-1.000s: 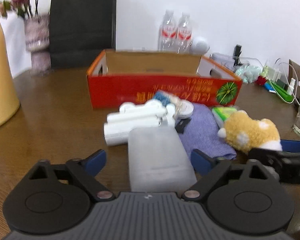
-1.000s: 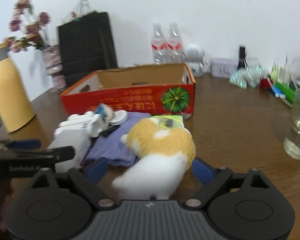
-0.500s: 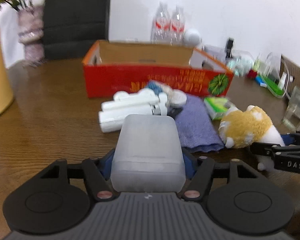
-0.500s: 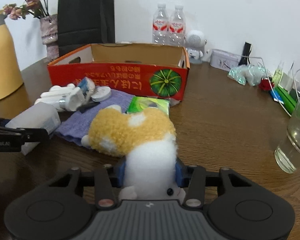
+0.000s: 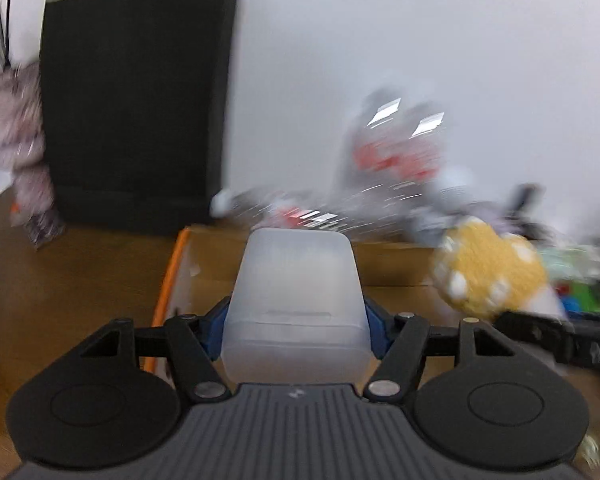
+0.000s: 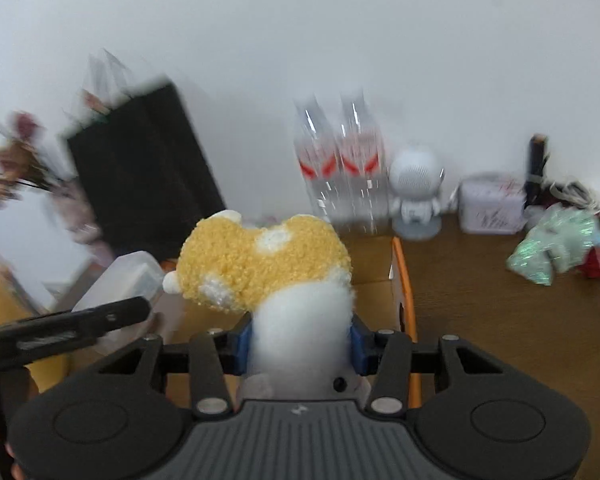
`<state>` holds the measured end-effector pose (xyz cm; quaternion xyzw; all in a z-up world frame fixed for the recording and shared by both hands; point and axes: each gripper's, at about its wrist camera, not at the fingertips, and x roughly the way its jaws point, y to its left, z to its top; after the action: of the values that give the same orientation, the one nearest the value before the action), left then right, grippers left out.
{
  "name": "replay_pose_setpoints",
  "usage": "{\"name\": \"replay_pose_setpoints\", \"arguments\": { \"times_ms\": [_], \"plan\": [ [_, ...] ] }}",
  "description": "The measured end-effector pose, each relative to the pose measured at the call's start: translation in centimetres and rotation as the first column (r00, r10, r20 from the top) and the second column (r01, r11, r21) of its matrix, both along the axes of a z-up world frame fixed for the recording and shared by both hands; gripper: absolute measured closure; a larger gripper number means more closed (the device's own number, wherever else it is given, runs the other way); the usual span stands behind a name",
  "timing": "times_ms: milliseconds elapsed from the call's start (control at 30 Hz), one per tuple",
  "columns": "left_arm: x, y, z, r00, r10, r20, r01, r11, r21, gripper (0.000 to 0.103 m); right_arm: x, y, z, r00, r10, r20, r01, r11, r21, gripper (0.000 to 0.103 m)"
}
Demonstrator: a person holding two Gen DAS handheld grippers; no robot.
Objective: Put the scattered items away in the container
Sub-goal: 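Carry both items into the cardboard box and open both tools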
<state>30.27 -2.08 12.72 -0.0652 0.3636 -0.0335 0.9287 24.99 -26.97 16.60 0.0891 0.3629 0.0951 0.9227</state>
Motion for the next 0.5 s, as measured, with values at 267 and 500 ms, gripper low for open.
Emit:
{"name": "replay_pose_setpoints", "arguments": {
  "times_ms": [267,500],
  "plan": [
    [5.5,-0.7,-5.4,0.992,0.039,-0.119,-0.012,0.977,0.215,0.036,9.9,3.2,-7.5,0.969,-0.025,-0.247,-0.013,0.988,-0.153,0.058],
    [6.2,-0.8,-6.0,0.989,0.026,-0.142,0.011,0.967,0.254,0.025,11.7,4.7,-9.8,0.972,-0.046,-0.232,-0.022,0.959,-0.282,0.044]
  ]
}}
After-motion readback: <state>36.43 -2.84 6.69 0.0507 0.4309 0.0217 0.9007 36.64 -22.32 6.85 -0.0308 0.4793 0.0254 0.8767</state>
